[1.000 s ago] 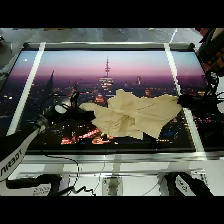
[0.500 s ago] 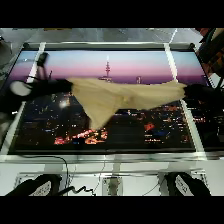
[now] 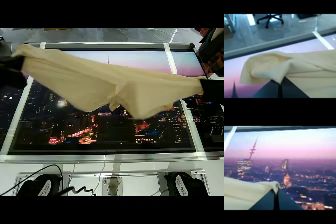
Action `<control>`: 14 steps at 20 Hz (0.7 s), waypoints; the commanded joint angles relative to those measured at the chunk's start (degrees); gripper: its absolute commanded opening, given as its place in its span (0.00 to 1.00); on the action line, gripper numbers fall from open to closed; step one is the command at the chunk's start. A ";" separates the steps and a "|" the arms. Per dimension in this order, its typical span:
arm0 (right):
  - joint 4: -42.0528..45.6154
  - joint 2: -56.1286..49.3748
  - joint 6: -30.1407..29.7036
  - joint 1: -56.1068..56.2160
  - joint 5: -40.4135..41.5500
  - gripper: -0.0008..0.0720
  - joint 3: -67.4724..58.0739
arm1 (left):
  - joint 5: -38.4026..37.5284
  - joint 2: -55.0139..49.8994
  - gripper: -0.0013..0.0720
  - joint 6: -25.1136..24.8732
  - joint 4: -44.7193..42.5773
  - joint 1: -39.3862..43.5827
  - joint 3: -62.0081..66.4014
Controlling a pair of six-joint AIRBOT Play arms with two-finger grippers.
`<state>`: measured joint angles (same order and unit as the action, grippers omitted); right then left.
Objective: Fold the clothes and pants, and hang the long-sleeved shirts on hangers.
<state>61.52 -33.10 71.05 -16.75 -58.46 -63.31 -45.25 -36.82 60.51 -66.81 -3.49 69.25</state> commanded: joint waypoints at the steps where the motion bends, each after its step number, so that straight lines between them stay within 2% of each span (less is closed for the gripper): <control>1: 0.20 3.08 0.02 0.00 -4.42 0.03 -0.13 | -9.11 3.48 0.04 0.11 -2.19 -0.20 0.09; 3: 0.28 1.62 0.04 0.00 -4.48 0.03 -0.13 | -12.02 1.46 0.04 0.11 -2.14 -0.17 -0.31; 8: 0.13 -8.09 0.04 0.02 -3.34 0.03 -0.11 | -11.02 -10.27 0.04 0.09 1.01 -0.17 -3.13; 11: -1.64 -17.25 0.11 0.02 3.06 0.03 -0.13 | -2.40 -21.59 0.04 0.09 8.39 -0.15 -3.23; 14: -8.00 -26.25 0.09 0.02 14.10 0.03 -0.13 | 10.19 -31.36 0.04 0.09 21.05 0.46 -3.23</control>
<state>58.39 -51.70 71.09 -16.75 -54.06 -63.37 -46.28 -59.42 60.64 -57.21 -3.42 66.17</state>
